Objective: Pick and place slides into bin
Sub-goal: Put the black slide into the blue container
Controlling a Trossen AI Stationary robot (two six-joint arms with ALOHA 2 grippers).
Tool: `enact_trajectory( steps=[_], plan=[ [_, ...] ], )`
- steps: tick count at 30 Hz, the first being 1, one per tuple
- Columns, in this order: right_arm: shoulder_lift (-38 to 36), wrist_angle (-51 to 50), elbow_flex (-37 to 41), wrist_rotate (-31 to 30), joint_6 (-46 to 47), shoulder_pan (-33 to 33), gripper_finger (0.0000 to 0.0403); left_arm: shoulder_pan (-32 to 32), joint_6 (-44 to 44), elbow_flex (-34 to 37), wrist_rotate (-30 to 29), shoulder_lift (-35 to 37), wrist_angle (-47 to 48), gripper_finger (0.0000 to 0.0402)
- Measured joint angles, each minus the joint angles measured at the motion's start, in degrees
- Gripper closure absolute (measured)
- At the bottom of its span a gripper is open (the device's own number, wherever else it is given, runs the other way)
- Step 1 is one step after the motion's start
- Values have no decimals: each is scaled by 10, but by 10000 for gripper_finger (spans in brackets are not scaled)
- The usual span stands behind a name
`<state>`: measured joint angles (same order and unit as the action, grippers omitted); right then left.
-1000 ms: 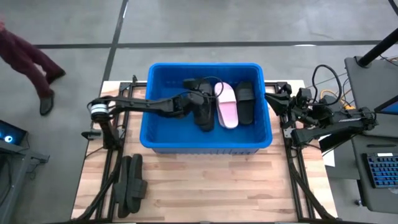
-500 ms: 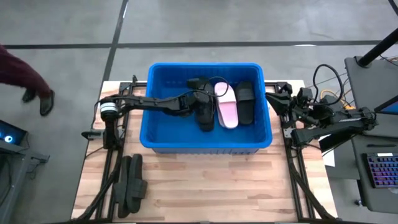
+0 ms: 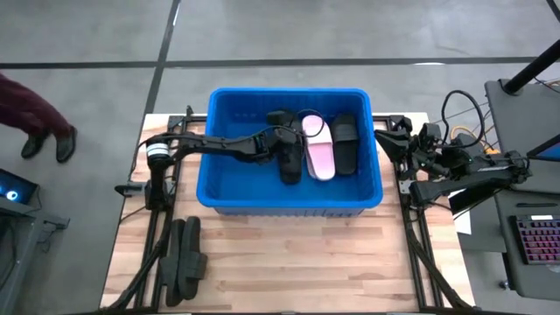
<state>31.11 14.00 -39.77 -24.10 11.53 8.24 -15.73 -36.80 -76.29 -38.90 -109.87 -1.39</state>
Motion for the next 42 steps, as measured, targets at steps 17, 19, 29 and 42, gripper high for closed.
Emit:
enact_trajectory(
  steps=[17, 19, 29, 42],
  plan=[
    [0, 0, 0, 0, 0, 0, 351, -2, 5, 0, 67, 0, 21, 164],
    [0, 0, 0, 0, 0, 0, 351, -1, 4, 0, 71, 6, 25, 130],
    [0, -1, 0, 0, 2, 0, 351, 5, 4, -9, 78, 38, 63, 30],
    [0, -2, 0, 0, 3, 0, 351, 137, 50, -10, 53, 161, 168, 27]
  ],
)
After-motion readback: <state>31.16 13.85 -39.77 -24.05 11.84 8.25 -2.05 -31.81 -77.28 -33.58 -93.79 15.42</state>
